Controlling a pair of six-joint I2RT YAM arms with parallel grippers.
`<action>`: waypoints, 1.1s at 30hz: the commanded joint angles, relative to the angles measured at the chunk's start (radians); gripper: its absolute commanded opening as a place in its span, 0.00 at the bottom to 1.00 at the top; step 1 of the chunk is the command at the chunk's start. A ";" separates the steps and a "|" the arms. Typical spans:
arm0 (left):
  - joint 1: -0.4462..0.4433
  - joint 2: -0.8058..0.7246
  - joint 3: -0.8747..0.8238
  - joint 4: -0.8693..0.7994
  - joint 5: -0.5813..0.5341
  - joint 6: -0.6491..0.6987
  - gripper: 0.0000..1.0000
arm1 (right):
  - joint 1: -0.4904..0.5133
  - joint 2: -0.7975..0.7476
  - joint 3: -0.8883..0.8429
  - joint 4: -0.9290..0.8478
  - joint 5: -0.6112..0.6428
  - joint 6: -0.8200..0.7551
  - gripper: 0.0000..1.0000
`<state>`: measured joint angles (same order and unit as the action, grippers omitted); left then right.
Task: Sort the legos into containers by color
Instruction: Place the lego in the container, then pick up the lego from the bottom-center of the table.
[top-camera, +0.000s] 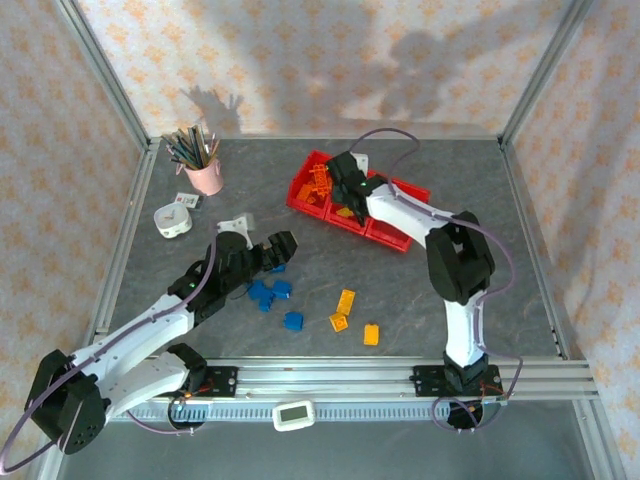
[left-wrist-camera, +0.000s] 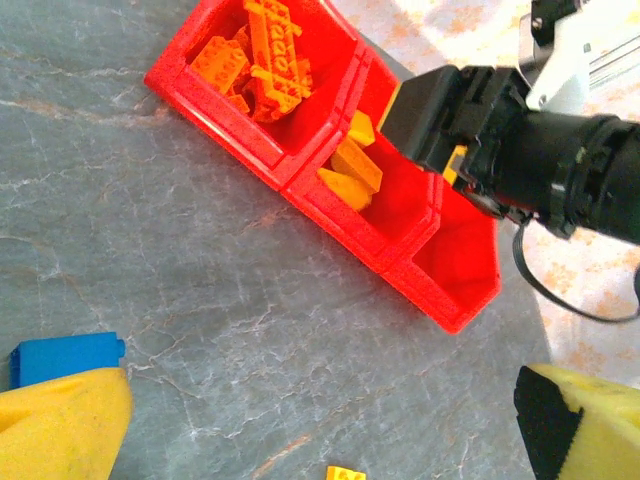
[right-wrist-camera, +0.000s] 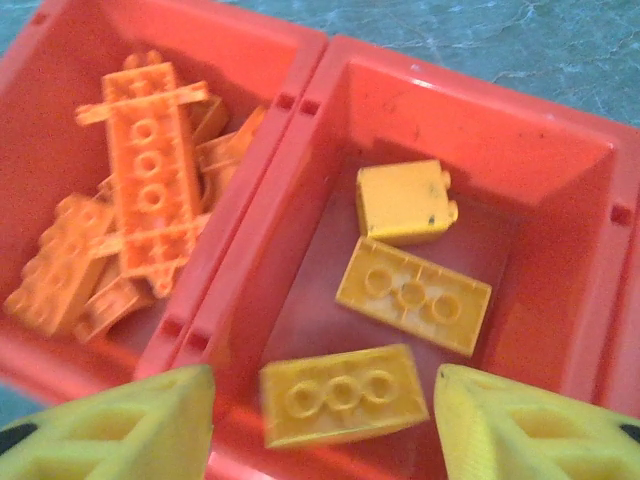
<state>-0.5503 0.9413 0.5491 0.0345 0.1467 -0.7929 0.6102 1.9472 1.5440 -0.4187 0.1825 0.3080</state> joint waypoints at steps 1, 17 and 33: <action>-0.005 -0.044 0.015 -0.013 -0.032 0.011 0.99 | 0.056 -0.125 -0.070 -0.015 -0.005 -0.009 0.63; -0.004 -0.210 -0.084 -0.121 -0.035 0.014 0.99 | 0.336 -0.381 -0.452 -0.152 0.054 0.367 0.75; -0.003 -0.317 -0.158 -0.171 -0.054 -0.017 0.99 | 0.504 -0.376 -0.671 -0.071 0.036 0.655 0.81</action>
<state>-0.5503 0.6350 0.4023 -0.1238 0.1120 -0.7937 1.1084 1.5681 0.8932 -0.5137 0.1909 0.8974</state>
